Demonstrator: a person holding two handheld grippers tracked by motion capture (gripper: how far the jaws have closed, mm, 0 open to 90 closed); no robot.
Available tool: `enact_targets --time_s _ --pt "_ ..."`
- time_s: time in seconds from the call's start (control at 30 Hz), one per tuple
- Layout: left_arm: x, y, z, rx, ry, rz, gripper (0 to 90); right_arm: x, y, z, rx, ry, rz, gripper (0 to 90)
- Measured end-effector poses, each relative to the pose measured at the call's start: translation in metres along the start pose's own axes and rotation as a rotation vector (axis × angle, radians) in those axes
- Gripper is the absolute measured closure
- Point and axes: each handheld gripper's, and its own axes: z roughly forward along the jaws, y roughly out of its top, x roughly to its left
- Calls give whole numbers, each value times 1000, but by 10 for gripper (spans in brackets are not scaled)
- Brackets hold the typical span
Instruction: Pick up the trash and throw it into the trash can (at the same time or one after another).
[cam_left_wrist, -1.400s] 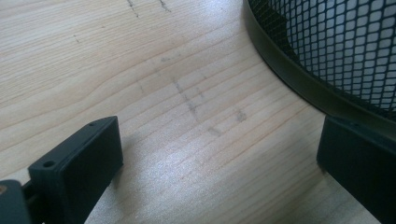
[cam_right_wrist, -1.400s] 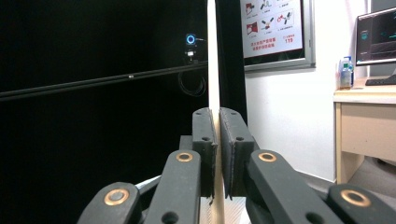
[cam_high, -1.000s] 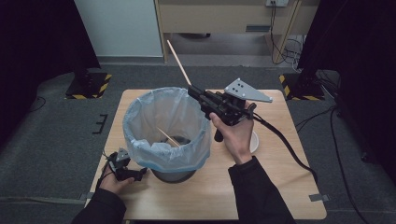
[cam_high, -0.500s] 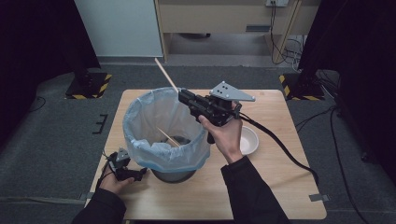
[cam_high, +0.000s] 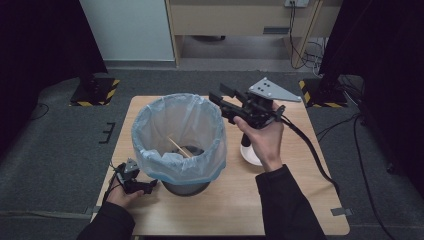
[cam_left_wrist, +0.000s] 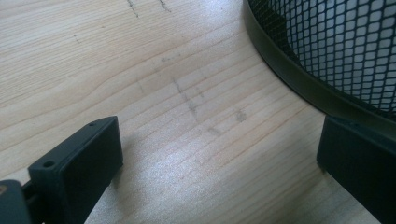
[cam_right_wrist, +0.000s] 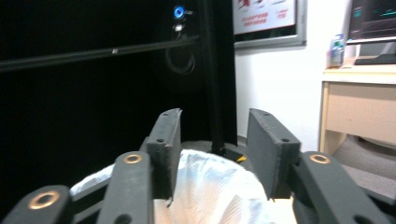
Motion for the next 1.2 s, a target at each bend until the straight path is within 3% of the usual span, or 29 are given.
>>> enact_targets --time_s 0.17,0.37,0.53,0.8,1.0,1.2 --pt "0 0 0 -1 0 0 0 -24 -3 -24 4 -61 5 466" --pt "0 0 0 -1 0 1 0 -50 -21 -44 36 -136 32 407" --pt "0 0 0 -1 0 1 0 -72 -46 -55 76 -182 41 358" --pt "0 0 0 -1 0 0 0 -107 -91 -64 153 -212 61 331" --pt "0 0 0 -1 0 1 0 -131 -126 -72 230 -295 66 311" --pt "0 0 0 -1 0 1 0 -152 -160 -77 344 -368 57 334"
